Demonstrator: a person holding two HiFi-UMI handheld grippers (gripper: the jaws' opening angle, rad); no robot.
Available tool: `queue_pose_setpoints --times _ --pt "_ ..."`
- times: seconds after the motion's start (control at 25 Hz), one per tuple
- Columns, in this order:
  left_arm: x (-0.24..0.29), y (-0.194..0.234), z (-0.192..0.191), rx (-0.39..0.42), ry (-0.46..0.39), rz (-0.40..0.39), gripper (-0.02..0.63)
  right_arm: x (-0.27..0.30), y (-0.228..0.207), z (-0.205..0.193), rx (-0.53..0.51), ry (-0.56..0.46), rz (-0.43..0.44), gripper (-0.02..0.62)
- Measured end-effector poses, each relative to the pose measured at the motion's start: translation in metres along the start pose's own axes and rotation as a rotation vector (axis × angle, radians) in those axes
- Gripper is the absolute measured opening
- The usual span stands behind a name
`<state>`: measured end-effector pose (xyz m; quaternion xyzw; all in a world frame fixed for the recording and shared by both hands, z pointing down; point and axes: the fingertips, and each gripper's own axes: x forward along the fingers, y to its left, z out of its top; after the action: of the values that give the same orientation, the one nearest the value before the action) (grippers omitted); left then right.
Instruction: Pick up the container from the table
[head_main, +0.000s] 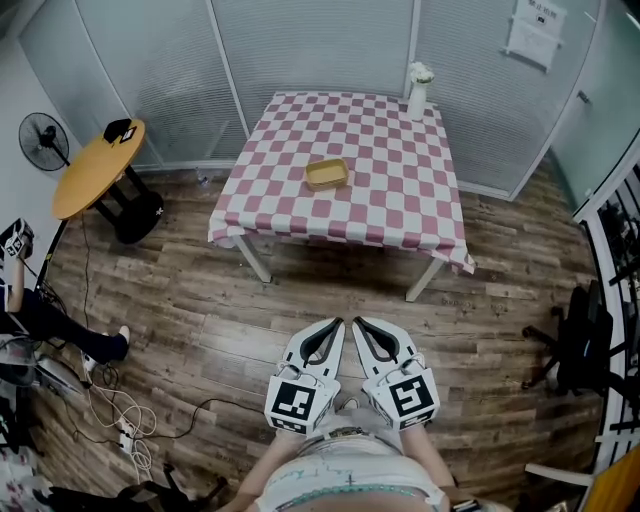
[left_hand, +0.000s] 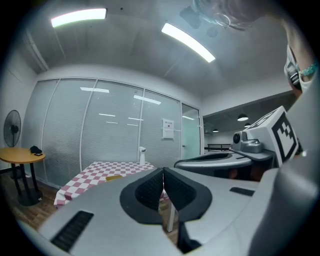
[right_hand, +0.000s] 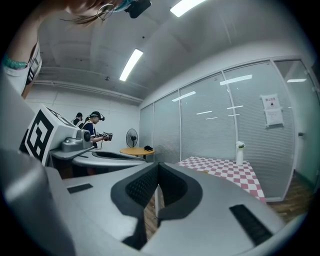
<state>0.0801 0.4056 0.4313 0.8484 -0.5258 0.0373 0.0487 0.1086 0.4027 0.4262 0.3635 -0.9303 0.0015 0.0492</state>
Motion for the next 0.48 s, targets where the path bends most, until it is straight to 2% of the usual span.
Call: queue_pose_setpoints --times 0.48 --pt "0.073 0.080 0.022 0.032 -0.028 -0.102 0.015 0.097 -0.047 0.018 -0.016 -0.018 -0.092 -0.008"
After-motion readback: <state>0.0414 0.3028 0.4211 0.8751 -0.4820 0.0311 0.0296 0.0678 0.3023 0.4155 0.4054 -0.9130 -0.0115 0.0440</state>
